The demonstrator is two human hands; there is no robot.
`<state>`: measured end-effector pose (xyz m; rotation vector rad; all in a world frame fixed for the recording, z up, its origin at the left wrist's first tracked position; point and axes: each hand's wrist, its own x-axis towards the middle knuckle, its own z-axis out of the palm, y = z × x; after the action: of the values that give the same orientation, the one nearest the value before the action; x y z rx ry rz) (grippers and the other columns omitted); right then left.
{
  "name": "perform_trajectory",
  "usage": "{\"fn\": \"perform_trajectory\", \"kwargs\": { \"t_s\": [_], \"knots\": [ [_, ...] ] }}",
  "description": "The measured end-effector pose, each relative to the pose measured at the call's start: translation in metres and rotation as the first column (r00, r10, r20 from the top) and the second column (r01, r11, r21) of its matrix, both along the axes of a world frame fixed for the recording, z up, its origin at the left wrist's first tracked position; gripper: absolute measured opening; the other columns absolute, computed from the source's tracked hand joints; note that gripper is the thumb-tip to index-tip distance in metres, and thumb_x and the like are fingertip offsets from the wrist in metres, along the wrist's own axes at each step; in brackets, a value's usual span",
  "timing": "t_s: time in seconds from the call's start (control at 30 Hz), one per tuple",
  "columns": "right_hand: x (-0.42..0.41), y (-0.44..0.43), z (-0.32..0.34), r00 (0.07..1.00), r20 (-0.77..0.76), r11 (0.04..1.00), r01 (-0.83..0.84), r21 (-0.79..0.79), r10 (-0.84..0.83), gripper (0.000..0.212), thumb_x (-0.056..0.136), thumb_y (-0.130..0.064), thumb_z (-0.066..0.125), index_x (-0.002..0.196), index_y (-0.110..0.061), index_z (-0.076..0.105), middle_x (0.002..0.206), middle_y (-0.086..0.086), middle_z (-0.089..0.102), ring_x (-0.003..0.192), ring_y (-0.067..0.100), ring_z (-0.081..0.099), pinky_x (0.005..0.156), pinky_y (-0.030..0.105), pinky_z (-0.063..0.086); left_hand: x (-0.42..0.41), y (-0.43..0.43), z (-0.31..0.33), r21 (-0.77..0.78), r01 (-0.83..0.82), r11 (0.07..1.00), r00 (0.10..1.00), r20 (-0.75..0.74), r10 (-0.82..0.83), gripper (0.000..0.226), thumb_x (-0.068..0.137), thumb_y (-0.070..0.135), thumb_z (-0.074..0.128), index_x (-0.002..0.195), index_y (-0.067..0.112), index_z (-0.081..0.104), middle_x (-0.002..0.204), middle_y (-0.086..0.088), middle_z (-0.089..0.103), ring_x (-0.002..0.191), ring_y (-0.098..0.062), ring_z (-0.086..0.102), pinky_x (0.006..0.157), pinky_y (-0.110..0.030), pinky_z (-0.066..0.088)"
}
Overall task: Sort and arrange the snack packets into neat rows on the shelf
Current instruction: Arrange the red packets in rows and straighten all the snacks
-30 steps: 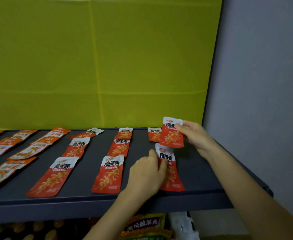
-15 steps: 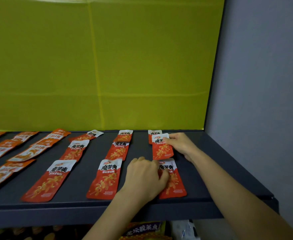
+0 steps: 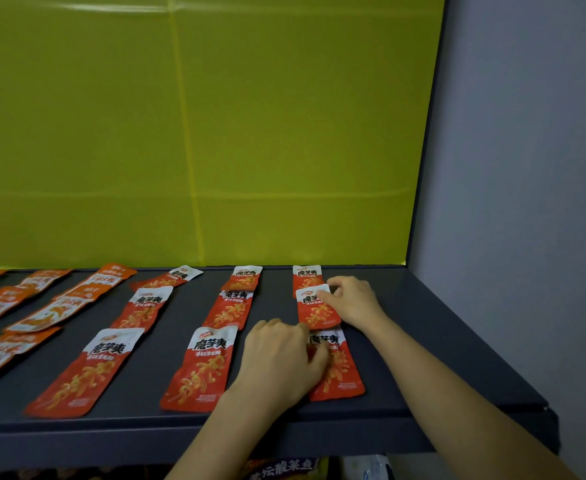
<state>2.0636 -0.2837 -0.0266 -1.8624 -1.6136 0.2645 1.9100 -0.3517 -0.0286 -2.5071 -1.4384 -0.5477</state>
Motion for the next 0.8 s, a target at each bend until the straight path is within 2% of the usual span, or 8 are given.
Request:
{"fn": "perform_trajectory", "kwargs": {
  "t_s": [0.13,0.2,0.3,0.4,0.53,0.63,0.8],
  "knots": [
    [-0.001,0.002,-0.003,0.999,0.036,1.000,0.001,-0.015,-0.001,0.038,0.090,-0.036,0.056,0.119,-0.011,0.059,0.111,0.009,0.068,0.106,0.024,0.061,0.087,0.031,0.044,0.001,-0.002,0.006,-0.047,-0.023,0.999,1.000,-0.016,0.022,0.043,0.092,0.052,0.031,0.086,0.016,0.054,0.095,-0.006,0.065,0.093,-0.022,0.058,0.076,-0.030,0.035],
    [0.001,0.002,-0.004,1.000,0.029,1.000,0.010,-0.020,-0.010,0.039,0.090,-0.037,0.055,0.119,-0.011,0.058,0.111,0.008,0.068,0.107,0.024,0.061,0.087,0.032,0.044,0.004,-0.001,0.011,-0.071,-0.045,0.996,0.999,0.010,0.046,0.044,0.093,0.051,0.032,0.093,0.014,0.055,0.099,-0.007,0.064,0.096,-0.023,0.057,0.078,-0.031,0.037],
    [0.004,0.000,-0.003,0.999,0.027,0.999,0.042,0.004,-0.042,0.041,0.092,-0.039,0.050,0.120,-0.011,0.057,0.114,0.009,0.064,0.111,0.025,0.057,0.088,0.030,0.041,0.011,0.009,0.019,-0.064,-0.052,0.997,0.988,0.141,0.060,0.038,0.096,0.042,0.033,0.104,0.009,0.050,0.105,-0.011,0.061,0.102,-0.026,0.052,0.082,-0.033,0.037],
    [0.007,0.001,-0.003,0.999,0.000,0.998,0.054,0.017,-0.054,0.043,0.093,-0.040,0.047,0.124,-0.010,0.053,0.119,0.009,0.059,0.115,0.025,0.053,0.091,0.031,0.040,0.024,0.033,0.022,-0.159,-0.025,0.987,0.966,0.249,0.064,0.039,0.097,0.031,0.035,0.120,0.001,0.044,0.121,-0.016,0.052,0.113,-0.031,0.045,0.093,-0.036,0.035],
    [0.008,-0.001,-0.005,1.000,0.002,0.999,-0.021,-0.034,0.021,0.053,0.092,-0.042,0.049,0.133,-0.009,0.046,0.131,0.007,0.055,0.123,0.025,0.047,0.102,0.038,0.039,0.042,0.062,0.017,-0.353,-0.045,0.935,0.959,0.247,0.140,0.046,0.096,0.024,0.035,0.130,-0.008,0.031,0.136,-0.025,0.040,0.126,-0.038,0.036,0.101,-0.040,0.030],
    [0.007,0.000,-0.008,0.992,0.091,0.993,-0.080,-0.087,0.088,0.049,0.095,-0.042,0.043,0.136,-0.015,0.044,0.137,0.004,0.052,0.128,0.025,0.042,0.105,0.043,0.036,0.044,0.073,0.012,-0.461,-0.057,0.886,0.945,0.261,0.197,0.046,0.096,0.022,0.035,0.131,-0.007,0.028,0.140,-0.025,0.036,0.131,-0.039,0.031,0.104,-0.042,0.028],
    [0.009,0.002,-0.011,0.983,0.139,0.989,-0.107,-0.106,0.121,0.046,0.096,-0.039,0.040,0.140,-0.025,0.042,0.139,0.003,0.052,0.130,0.025,0.044,0.104,0.043,0.038,0.044,0.079,0.002,-0.432,-0.080,0.899,0.966,0.189,0.176,0.046,0.096,0.021,0.034,0.132,-0.007,0.031,0.139,-0.023,0.041,0.132,-0.036,0.035,0.110,-0.044,0.026]
  ]
}}
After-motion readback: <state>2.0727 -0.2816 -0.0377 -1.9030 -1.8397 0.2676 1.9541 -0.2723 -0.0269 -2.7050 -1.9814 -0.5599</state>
